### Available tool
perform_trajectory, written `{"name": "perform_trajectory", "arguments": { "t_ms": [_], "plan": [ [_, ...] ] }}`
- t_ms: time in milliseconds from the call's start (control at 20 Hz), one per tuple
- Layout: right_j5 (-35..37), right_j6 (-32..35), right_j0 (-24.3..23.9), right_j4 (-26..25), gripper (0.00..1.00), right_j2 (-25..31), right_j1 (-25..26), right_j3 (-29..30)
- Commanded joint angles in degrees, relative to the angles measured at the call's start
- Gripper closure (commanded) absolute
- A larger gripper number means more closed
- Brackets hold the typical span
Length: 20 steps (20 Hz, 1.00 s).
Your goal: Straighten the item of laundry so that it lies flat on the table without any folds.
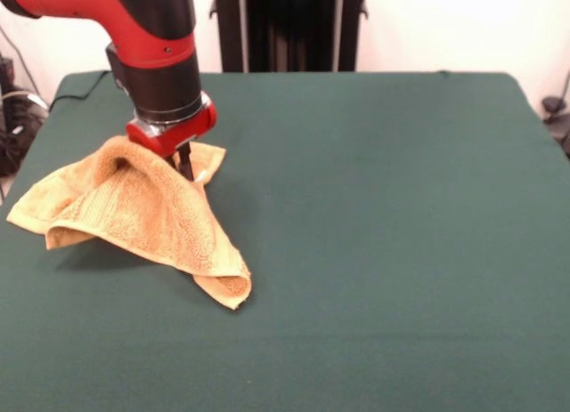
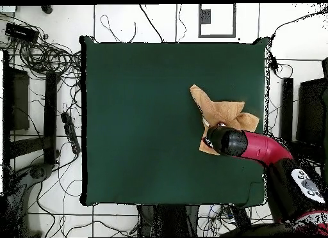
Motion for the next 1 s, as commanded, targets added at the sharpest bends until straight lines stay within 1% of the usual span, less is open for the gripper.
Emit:
{"name": "perform_trajectory", "arguments": {
  "t_ms": [50, 150, 350, 600, 1000],
  "plan": [
    [-9.4, 10.1, 1.7, -3.4, 1.0, 1.5, 7.4, 2.9],
    [-11.1, 11.8, 1.8, -3.5, 1.0, 0.6, 6.9, 4.6],
    [-11.5, 14.0, 2.9, -2.4, 1.0, -0.8, 6.7, 4.8],
    [-13.1, 17.1, 4.3, -1.3, 1.0, -3.6, 4.7, 7.6],
    [-14.9, 18.1, 5.5, 1.1, 1.0, -6.9, 4.5, 10.1]
  ]
}}
